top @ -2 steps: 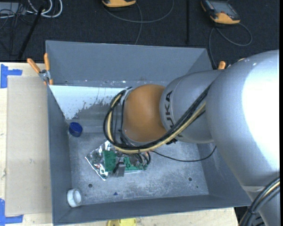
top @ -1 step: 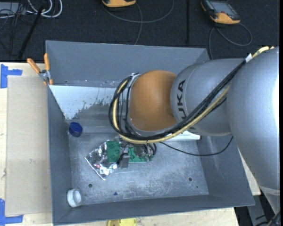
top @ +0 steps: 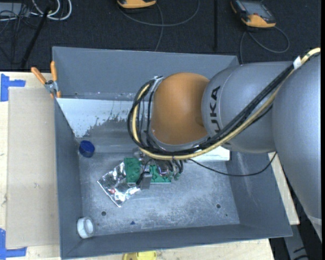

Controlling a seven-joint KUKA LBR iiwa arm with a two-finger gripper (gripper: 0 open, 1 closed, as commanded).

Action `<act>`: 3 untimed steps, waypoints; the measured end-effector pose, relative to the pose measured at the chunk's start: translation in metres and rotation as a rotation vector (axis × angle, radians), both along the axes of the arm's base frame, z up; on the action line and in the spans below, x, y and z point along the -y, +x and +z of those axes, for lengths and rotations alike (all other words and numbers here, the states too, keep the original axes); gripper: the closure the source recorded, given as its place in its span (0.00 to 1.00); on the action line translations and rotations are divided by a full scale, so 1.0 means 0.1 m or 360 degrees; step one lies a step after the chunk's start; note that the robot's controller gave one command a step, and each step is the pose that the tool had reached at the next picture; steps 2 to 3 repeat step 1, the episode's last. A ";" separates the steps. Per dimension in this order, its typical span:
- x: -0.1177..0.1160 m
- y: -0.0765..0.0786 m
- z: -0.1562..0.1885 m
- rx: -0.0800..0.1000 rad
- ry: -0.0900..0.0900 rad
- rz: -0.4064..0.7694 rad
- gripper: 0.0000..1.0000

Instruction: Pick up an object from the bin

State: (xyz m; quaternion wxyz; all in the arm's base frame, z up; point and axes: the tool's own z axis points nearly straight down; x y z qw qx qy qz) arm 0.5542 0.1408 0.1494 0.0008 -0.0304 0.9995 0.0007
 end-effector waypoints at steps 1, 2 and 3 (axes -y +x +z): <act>0.00 0.01 0.53 0.0005 0.0001 -0.0004 1.00; 0.00 0.01 0.53 0.0005 0.0001 -0.0004 1.00; 0.00 0.01 0.53 0.0005 0.0001 -0.0004 1.00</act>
Offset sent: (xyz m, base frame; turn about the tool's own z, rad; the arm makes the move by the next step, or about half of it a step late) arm 0.0000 0.0000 0.0501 0.0000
